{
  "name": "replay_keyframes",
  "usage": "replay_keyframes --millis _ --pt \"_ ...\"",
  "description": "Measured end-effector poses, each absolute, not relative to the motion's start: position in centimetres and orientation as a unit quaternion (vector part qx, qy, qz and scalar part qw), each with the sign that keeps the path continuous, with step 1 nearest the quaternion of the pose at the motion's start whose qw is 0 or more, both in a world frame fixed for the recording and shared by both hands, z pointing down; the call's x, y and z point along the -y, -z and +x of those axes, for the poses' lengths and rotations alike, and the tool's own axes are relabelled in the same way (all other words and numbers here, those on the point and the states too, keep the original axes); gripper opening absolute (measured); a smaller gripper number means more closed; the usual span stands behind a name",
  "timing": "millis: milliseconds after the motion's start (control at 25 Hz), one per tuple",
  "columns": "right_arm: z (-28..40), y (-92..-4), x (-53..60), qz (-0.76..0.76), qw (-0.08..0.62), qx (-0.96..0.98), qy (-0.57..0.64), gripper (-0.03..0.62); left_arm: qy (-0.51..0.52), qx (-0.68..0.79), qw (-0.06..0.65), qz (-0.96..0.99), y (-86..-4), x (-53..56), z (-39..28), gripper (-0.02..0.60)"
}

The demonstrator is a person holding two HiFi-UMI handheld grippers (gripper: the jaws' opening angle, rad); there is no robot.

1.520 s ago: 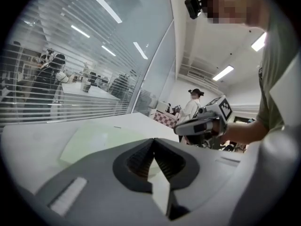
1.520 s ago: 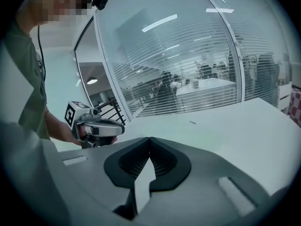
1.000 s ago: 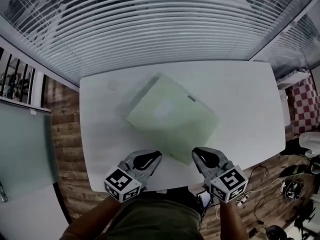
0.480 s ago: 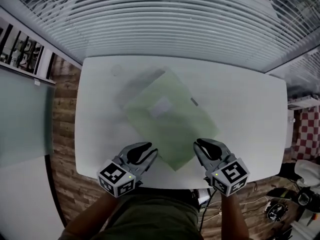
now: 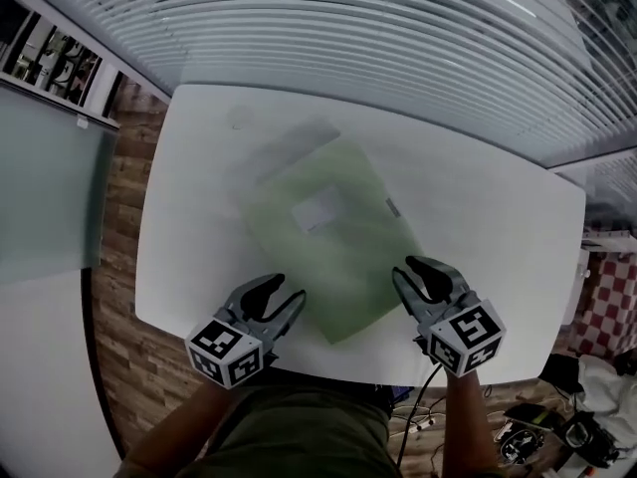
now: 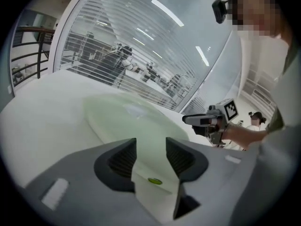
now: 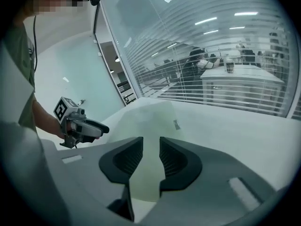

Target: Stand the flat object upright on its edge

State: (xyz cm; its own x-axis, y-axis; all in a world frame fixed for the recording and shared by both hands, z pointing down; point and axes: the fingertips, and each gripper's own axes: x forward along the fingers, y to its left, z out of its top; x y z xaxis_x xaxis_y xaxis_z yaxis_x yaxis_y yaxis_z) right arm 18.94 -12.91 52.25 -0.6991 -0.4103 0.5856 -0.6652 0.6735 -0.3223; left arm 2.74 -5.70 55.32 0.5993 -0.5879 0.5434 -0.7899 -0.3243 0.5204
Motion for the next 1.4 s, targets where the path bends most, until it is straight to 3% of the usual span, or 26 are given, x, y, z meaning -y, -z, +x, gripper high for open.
replay_keyframes --millis 480,760,1400 --pt "19.4 -54.6 17.1 0.261 0.283 0.885 -0.263 0.207 -0.116 0.484 0.421 0.758 -57.1 6.1 2.0 0.201" --pt "18.9 -56.6 17.4 0.228 0.313 0.880 -0.275 0.269 -0.104 0.486 0.457 0.737 -58.7 5.7 2.2 0.255" --pt "18.5 -59.2 17.5 0.144 0.338 0.864 -0.344 0.304 -0.045 0.481 0.551 0.680 -60.6 5.5 3.0 0.273"
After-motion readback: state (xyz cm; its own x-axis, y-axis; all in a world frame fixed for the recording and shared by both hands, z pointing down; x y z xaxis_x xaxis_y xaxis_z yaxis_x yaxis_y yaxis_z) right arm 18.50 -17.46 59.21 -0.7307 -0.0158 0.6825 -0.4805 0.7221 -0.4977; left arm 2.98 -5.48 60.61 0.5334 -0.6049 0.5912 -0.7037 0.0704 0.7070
